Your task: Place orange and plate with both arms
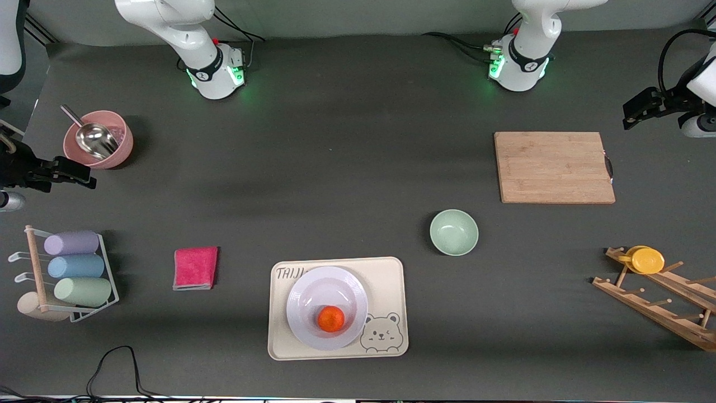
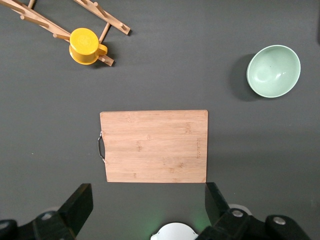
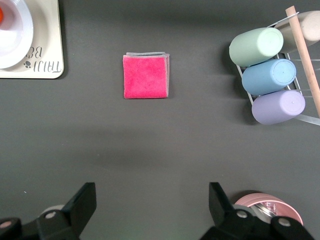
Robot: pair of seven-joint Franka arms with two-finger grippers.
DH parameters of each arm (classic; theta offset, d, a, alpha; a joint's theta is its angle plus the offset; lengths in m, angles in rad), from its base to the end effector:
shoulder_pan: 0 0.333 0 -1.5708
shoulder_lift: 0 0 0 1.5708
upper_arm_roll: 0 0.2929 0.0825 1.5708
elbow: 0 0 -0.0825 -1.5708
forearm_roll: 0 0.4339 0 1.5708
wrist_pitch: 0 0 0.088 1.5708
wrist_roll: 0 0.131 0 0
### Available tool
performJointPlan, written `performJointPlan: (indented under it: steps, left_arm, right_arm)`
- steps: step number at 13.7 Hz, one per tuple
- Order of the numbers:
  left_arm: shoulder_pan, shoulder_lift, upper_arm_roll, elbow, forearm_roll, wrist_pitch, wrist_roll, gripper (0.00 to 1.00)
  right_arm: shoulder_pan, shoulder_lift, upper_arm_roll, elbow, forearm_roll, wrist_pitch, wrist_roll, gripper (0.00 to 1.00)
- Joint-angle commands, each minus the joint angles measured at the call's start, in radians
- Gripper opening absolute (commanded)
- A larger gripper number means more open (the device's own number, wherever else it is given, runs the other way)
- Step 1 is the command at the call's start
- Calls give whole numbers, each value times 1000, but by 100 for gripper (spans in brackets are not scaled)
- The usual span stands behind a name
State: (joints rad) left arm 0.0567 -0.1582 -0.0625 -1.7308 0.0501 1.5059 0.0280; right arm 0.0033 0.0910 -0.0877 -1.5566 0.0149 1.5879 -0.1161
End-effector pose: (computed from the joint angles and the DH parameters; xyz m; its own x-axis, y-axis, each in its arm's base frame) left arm 0.5485 0.0016 0.5804 0.9972 -0.0290 -0.0685 -0.0330 -0.9978 -0.0580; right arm 0.6258 -0.0492 0.5303 0.9978 0.0315 -0.0581 0.0307 -0.9994 -0.0137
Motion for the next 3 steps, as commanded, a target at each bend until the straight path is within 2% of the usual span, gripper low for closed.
performJointPlan:
  steps: [1,3]
  left_arm:
    - [11,8,-8,25,-12,-18,20,100]
    - [11,9,-8,25,-13,-16,20,100]
  right_arm:
    - [-13,9,17,23,-26,-13,26,100]
    - [-12,9,17,23,-27,-13,26,100]
